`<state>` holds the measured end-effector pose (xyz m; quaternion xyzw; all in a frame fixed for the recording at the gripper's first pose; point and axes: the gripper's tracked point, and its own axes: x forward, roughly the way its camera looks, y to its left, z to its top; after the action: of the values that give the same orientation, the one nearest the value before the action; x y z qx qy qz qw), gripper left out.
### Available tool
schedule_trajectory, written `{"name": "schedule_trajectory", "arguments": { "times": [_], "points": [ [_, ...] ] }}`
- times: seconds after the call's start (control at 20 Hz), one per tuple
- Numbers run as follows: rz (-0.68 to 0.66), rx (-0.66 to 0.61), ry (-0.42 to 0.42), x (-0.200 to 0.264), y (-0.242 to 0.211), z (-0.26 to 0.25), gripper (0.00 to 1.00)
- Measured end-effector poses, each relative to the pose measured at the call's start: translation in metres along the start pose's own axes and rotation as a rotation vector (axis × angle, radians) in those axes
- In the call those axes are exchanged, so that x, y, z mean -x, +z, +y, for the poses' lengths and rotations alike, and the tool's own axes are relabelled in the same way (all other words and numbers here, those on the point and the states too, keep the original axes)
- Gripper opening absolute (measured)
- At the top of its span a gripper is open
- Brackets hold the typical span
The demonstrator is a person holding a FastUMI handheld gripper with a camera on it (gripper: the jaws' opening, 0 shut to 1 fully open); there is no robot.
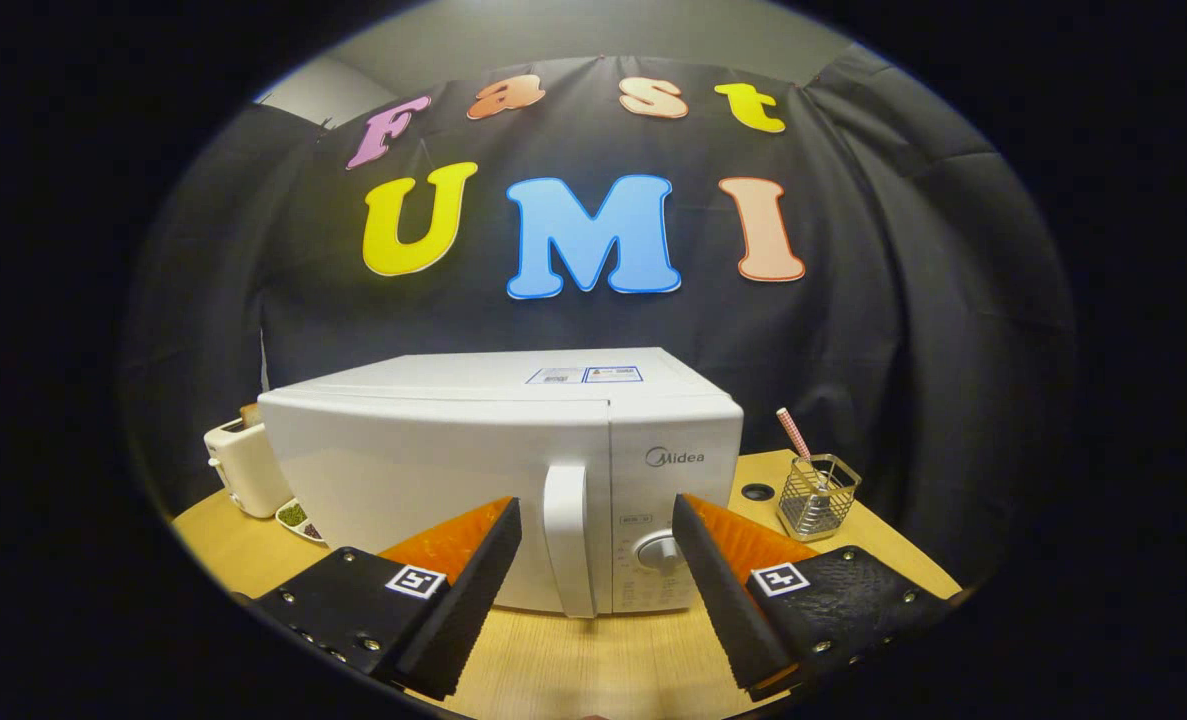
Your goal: Open the microwave, put the food inside, and close the microwave door.
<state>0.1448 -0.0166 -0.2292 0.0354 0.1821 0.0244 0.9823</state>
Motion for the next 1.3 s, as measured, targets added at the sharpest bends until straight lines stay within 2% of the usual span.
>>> {"name": "schedule_trajectory", "arguments": {
  "times": [0.15,0.25,0.3,0.35,0.4,0.45,0.6,0.65,0.7,0.75,0.95,1.05,1.1,1.3],
  "points": [
    [0.028,-0.002,0.004,-0.013,-0.013,0.007,0.96],
    [0.054,-0.004,0.004,-0.019,-0.021,0.012,0.9],
    [0.067,-0.005,0.004,-0.021,-0.025,0.014,0.83],
    [0.077,-0.004,-0.001,-0.023,-0.029,0.015,0.82],
    [0.085,-0.006,-0.005,-0.024,-0.031,0.016,0.72],
    [0.091,-0.008,-0.009,-0.027,-0.033,0.018,0.68],
    [0.11,-0.029,-0.026,-0.032,-0.037,0.017,0.41],
    [0.121,-0.034,-0.039,-0.035,-0.042,0.015,0.39],
    [0.125,-0.041,-0.042,-0.033,-0.04,0.015,0.31],
    [0.128,-0.039,-0.047,-0.032,-0.04,0.018,0.3],
    [0.149,-0.005,-0.052,-0.032,-0.04,0.016,0.08],
    [0.162,0.001,-0.032,-0.03,-0.04,0.017,0.08],
    [0.169,0.02,-0.034,-0.03,-0.041,0.018,0.04],
    [0.197,0.015,-0.038,-0.029,-0.04,0.017,0.04]
  ]
}}
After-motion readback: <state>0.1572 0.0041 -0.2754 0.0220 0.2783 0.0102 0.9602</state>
